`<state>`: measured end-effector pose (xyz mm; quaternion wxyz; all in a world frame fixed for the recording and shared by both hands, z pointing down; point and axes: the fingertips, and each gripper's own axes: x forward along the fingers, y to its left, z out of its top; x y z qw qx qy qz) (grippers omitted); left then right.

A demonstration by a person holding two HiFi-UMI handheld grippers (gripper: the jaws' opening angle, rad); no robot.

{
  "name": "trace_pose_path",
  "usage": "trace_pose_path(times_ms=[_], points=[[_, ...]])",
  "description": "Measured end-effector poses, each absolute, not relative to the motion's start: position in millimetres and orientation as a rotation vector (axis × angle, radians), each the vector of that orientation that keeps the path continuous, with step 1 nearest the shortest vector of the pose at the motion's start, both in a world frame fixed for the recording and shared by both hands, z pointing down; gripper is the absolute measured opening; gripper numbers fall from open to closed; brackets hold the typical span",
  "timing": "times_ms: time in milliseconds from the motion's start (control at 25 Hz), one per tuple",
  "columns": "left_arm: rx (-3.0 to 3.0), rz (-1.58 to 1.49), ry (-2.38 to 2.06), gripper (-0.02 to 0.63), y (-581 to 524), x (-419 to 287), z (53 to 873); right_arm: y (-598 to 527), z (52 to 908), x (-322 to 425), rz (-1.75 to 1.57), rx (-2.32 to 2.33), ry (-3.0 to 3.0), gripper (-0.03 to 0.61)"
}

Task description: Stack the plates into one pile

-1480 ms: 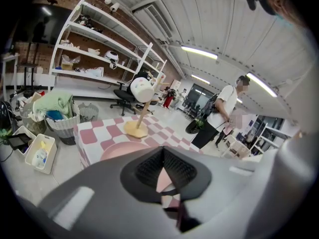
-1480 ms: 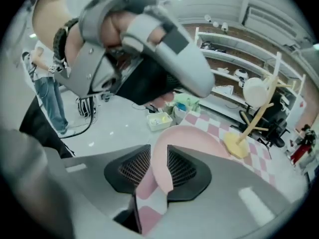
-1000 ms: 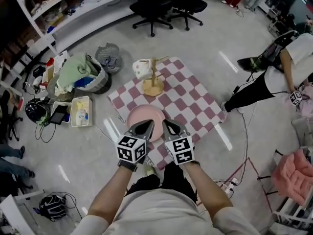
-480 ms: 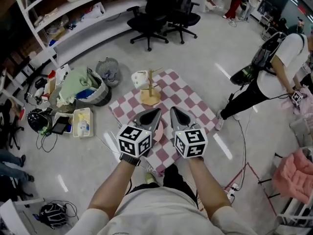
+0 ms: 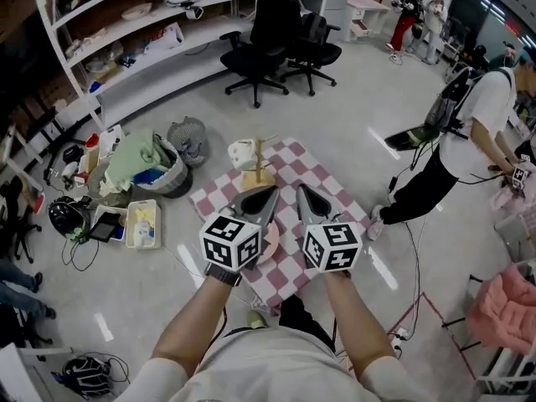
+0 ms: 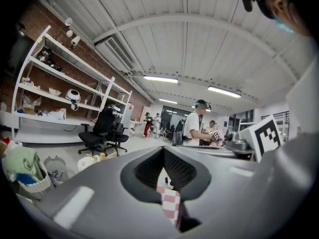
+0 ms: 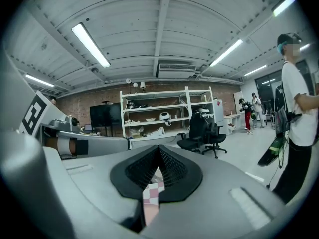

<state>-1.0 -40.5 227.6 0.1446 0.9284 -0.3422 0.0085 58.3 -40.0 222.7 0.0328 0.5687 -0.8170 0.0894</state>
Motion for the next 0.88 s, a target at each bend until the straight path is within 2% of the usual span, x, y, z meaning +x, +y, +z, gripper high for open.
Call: trace_pose_path(times_ms=[880], points=[[2.693,0.016,-0.978,0.006,-38.3,-1.2,216.3,-36.7,212.5,53.4,0.235,1.740,-2.510,0.009]])
